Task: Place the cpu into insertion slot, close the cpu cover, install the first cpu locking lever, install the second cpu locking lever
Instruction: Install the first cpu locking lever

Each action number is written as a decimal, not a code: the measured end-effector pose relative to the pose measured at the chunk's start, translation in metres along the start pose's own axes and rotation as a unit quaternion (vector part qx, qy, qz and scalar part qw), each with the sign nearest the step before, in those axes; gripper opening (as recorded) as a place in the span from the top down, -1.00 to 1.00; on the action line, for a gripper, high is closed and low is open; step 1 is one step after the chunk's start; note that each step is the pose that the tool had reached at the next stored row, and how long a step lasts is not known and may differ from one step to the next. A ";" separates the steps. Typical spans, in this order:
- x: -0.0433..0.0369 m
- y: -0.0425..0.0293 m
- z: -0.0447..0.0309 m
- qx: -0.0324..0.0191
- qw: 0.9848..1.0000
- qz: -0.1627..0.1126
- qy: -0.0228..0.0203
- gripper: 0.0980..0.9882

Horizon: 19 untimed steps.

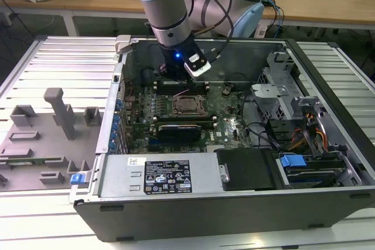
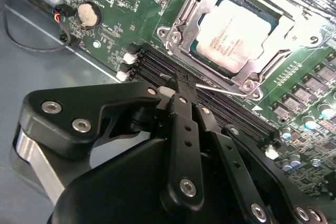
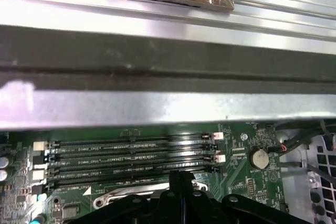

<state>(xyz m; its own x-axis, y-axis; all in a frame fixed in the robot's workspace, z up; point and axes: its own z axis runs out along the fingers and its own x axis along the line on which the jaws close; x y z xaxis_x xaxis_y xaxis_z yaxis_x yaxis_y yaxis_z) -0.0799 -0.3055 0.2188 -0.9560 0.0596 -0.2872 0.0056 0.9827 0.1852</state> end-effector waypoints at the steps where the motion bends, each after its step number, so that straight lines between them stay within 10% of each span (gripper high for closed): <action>1: 0.0001 0.0009 0.0004 0.001 1.000 0.002 0.000 0.98; 19: 0.0041 0.0038 0.0132 0.013 0.999 0.043 -0.009 0.98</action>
<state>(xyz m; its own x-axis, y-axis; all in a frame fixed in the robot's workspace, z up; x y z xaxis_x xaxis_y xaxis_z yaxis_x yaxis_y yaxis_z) -0.0799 -0.2992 0.2059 -0.9464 0.1476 -0.2872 0.0964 0.9780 0.1851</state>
